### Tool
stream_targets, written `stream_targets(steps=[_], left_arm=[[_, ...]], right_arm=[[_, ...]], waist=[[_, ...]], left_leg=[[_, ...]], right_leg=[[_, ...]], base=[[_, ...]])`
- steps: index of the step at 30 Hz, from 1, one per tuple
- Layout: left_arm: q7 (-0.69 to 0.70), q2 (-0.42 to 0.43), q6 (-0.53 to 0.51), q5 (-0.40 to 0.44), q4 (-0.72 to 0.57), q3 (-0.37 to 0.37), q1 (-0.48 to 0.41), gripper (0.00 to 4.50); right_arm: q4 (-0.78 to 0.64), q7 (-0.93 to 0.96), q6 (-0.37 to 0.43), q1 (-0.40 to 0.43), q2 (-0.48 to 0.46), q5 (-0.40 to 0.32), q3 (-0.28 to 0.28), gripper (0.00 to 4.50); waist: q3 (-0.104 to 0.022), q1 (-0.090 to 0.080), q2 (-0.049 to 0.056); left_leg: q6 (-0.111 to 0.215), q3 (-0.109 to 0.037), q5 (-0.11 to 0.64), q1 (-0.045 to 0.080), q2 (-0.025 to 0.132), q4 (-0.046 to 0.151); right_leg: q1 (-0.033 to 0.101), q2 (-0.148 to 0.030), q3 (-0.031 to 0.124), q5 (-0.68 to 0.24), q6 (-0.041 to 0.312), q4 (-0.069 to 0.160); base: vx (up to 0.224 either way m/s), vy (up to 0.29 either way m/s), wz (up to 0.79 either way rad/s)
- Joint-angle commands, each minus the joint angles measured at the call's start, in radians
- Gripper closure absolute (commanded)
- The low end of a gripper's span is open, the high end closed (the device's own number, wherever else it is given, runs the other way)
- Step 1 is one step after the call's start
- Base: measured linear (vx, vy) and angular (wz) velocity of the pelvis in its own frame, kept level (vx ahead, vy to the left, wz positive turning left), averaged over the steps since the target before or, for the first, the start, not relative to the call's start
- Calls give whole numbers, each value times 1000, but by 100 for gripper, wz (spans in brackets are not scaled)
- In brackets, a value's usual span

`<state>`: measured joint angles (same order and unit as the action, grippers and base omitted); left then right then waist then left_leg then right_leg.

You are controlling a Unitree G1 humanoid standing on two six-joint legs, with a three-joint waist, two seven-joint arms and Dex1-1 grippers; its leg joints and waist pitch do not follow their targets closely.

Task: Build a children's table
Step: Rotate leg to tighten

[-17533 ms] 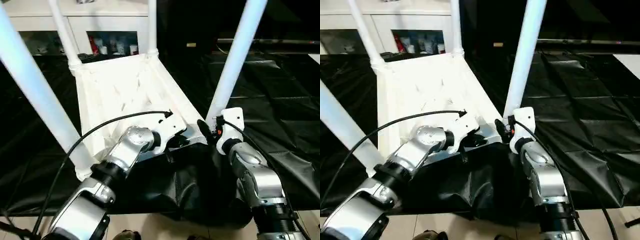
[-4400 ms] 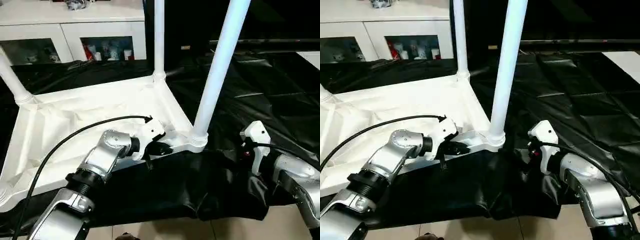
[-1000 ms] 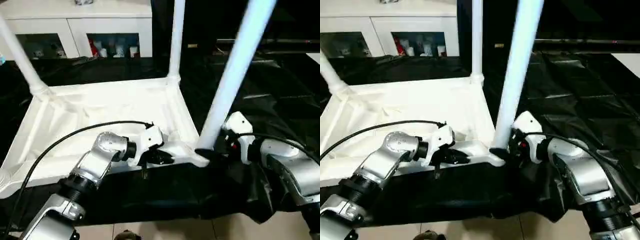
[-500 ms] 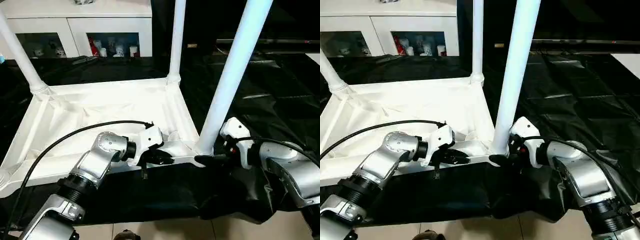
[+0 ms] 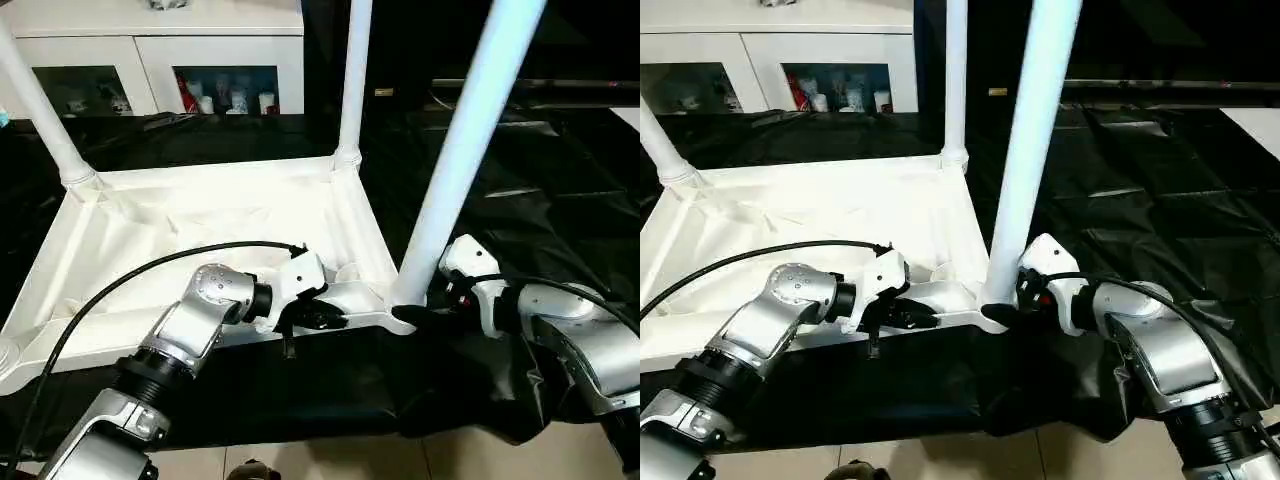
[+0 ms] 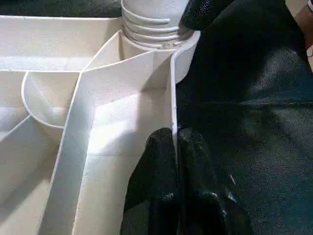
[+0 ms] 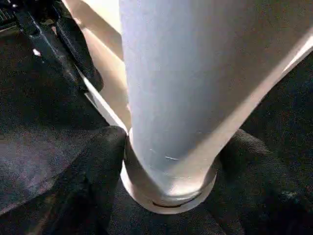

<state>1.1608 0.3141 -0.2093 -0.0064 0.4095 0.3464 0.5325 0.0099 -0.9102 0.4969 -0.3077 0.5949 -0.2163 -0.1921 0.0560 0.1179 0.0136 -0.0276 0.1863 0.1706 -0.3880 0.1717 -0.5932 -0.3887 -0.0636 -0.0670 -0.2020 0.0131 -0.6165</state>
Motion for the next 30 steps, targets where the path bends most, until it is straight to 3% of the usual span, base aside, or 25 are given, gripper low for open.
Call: stream_targets(steps=[1, 4, 10, 13, 14, 16, 17, 19, 25, 28, 30], left_arm=[[3, -11, 8, -29, -41, -5, 3, 450], [-16, -18, 2, -25, -33, -11, 5, 450], [-164, -85, -28, -4, 40, -50, 49, 450], [-340, -171, -59, 13, 129, -90, 110, 450], [-385, -191, -67, 15, 150, -101, 124, 450], [-463, -226, -76, 17, 189, -120, 148, 450], [-545, -260, -72, 22, 235, -137, 173, 450], [-628, -290, -52, 41, 288, -145, 198, 450], [-658, -307, -8, 79, 323, -125, 215, 450], [-627, -293, 19, 89, 318, -97, 210, 450], [-623, -286, 21, 85, 317, -99, 207, 450]], right_arm=[[18, 9, -5, -5, -11, 21, -14, 176], [36, 30, -14, -6, -27, 24, -8, 184], [112, 181, -20, -14, -147, 3, 64, 187], [199, 384, -10, -48, -278, 13, 134, 188], [224, 437, -10, -58, -308, 19, 149, 188], [275, 537, -23, -77, -362, 29, 177, 188], [335, 638, -48, -99, -421, 38, 201, 189], [397, 726, -93, -121, -485, 49, 213, 189], [429, 780, -152, -140, -570, 90, 190, 189], [422, 750, -177, -144, -587, 70, 197, 171], [418, 740, -194, -148, -582, 63, 201, 153]], waist=[[-69, 0, -20], [-67, -4, -20], [-63, -11, -17], [-62, -14, -9], [-64, -16, -13], [-64, -21, -11], [-65, -23, -3], [-67, -28, -8], [-73, -40, -8], [-70, -41, -7], [-68, -42, -6]], left_leg=[[76, -25, 109, 22, 67, 57], [67, -25, 125, 21, 66, 59], [32, -27, 175, 27, 64, 63], [10, -28, 204, 30, 61, 64], [1, -31, 199, 28, 61, 66], [-5, -30, 196, 30, 61, 67], [-3, -31, 189, 27, 62, 67], [-5, -31, 184, 26, 59, 66], [50, -30, 110, 16, 55, 62], [71, -29, 106, 18, 59, 62], [67, -28, 127, 19, 60, 64]], right_leg=[[43, -96, 54, -110, 215, 66], [44, -96, 54, -127, 215, 68], [39, -96, 54, -211, 203, 82], [33, -97, 54, -248, 204, 85], [39, -99, 52, -249, 199, 86], [36, -95, 53, -225, 198, 86], [36, -97, 55, -199, 201, 82], [39, -97, 54, -171, 207, 82], [53, -95, 52, -32, 223, 70], [48, -94, 53, -27, 231, 71], [47, -94, 53, -51, 232, 74]], base=[[0, 0, 0], [0, 0, 0], [0, 0, 0], [0, 0, 0], [0, 0, 0], [0, 0, 0], [0, 0, 0], [0, 0, 0], [0, 0, 0], [0, 0, 0], [0, 0, 0]])
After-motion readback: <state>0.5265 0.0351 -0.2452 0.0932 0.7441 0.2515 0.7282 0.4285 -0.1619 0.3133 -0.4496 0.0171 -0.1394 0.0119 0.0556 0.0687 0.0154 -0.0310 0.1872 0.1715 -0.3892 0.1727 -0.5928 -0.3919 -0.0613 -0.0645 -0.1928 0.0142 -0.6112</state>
